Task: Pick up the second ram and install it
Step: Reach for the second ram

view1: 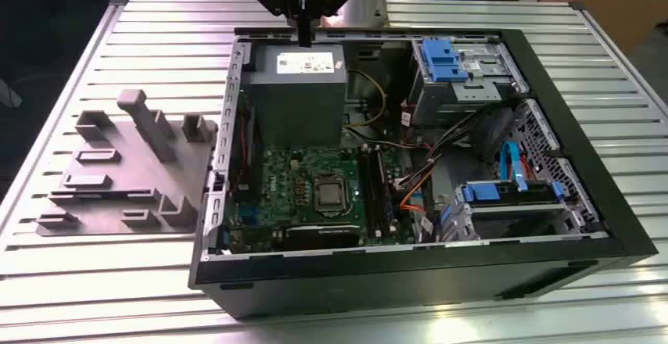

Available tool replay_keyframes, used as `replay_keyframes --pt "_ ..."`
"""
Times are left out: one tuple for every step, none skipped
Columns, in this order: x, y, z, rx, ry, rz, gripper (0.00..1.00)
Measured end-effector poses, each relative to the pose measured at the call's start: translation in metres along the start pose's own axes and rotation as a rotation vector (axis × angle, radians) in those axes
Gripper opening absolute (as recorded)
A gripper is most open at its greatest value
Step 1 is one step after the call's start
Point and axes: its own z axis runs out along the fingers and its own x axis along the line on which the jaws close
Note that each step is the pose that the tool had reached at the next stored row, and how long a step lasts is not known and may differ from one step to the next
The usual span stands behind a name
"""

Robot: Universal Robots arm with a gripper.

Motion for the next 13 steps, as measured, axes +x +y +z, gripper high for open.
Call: replay_keyframes --pt "0.0000 0.0000 0.0000 -0.0001 0.0000 0.000 0.10" --pt "0.0000 0.0000 0.0000 0.0000 0.0000 0.000 0.10" --pt "0.0000 0.0000 0.0000 -0.0001 0.0000 0.000 0.10" --pt "0.0000 0.0000 0.0000 0.0000 0.0000 0.000 0.10" --pt "0.0000 0.0000 0.0000 0.0000 0.0000 0.000 0.10" --pt "0.0000 0.0000 0.0000 0.0000 0.0000 0.000 0.10" --pt "0.0000 0.0000 0.0000 -0.0001 0.0000 0.000 0.10" --pt "0.0000 0.0000 0.0000 0.0000 0.0000 0.000 0.10" --pt "0.0000 0.0000 0.0000 0.0000 0.0000 0.000 0.10" --pt "0.0000 0.0000 0.0000 0.0000 0.0000 0.000 0.10" --pt "0.0000 0.0000 0.0000 0.0000 0.0000 0.000 0.10" --pt "0.0001 0.0000 0.0000 0.0000 0.0000 0.000 0.10" --pt "0.0003 0.0000 0.0000 0.0000 0.0001 0.000 0.10"
